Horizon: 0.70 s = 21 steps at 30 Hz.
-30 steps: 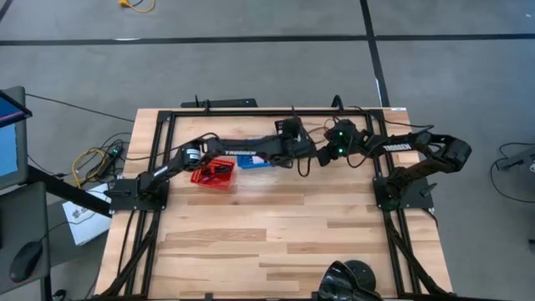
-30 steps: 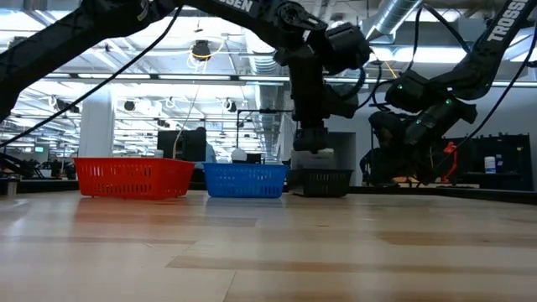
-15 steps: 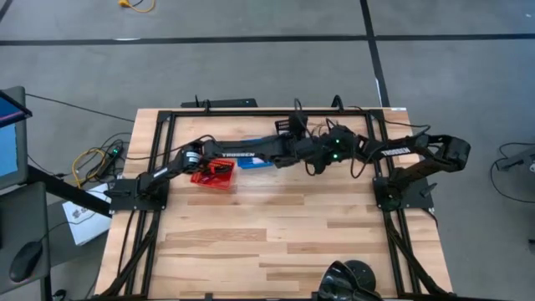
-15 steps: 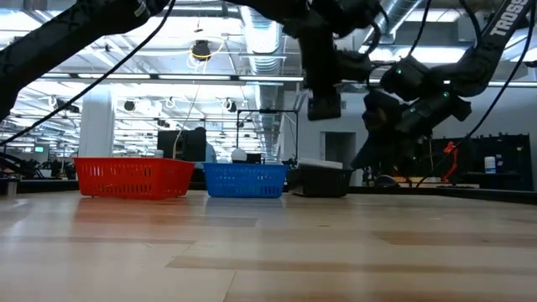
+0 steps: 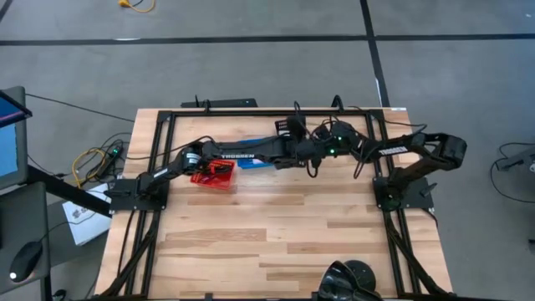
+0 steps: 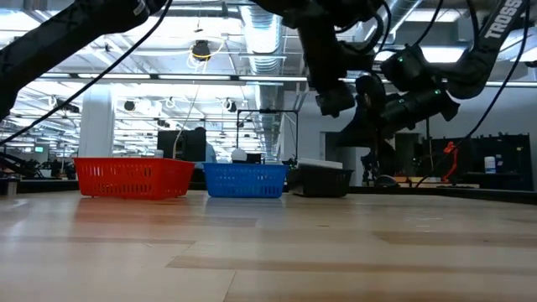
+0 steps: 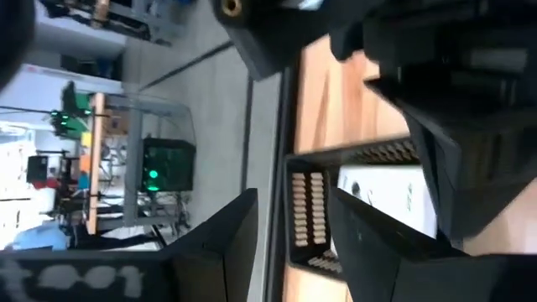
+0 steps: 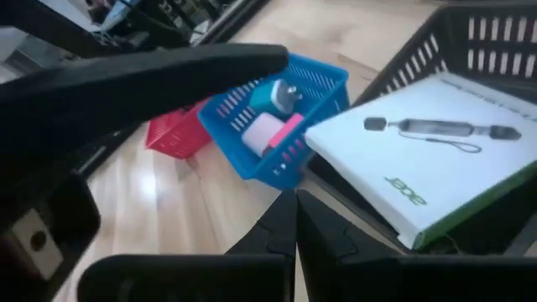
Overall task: Pick and place items into bin
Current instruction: Adjust the card reader box in the black bin
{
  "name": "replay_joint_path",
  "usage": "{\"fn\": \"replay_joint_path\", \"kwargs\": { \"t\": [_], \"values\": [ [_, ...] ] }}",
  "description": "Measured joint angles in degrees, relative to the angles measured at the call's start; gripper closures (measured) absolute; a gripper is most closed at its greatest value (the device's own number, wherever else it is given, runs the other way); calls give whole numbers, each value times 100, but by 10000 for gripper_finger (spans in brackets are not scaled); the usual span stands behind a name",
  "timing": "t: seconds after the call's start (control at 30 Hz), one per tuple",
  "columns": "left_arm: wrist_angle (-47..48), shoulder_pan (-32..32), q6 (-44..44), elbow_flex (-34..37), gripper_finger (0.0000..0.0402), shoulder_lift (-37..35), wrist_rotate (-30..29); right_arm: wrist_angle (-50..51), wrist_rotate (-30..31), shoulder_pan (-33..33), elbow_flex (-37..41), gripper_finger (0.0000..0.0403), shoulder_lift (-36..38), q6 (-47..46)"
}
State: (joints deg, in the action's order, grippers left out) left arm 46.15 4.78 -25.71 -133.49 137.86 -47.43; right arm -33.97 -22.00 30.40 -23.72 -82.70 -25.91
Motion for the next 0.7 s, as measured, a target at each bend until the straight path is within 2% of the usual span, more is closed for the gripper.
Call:
{"fn": "replay_joint_path", "kwargs": {
  "t": [0.07,0.13,0.2,0.3,0.43,0.5,0.6,0.7],
  "values": [
    [216,34,-111,0,262,0,-47,8,-2,-5,-51,403,-170,1],
    [479,94,-144,3,262,-28,-547,18,-44,15,-66,403,-357,24],
    [1091,217,187,9,262,-129,-1161,34,-48,49,-66,403,-550,22],
    [2358,571,1205,9,262,-465,-1484,34,-62,88,-66,403,-790,-18],
    [4287,1048,3113,15,262,-1003,-1114,-167,-81,85,-66,403,-998,-79],
    [4379,1216,3668,202,262,-1309,-1354,-379,-245,53,-70,403,-1042,-109],
    [4330,1394,3652,629,262,-1935,-1813,-714,-478,-30,-74,403,-1029,-153],
    [4392,1492,3972,881,262,-2532,-1994,-1019,-525,-38,-83,403,-964,-153]
  ]
}}
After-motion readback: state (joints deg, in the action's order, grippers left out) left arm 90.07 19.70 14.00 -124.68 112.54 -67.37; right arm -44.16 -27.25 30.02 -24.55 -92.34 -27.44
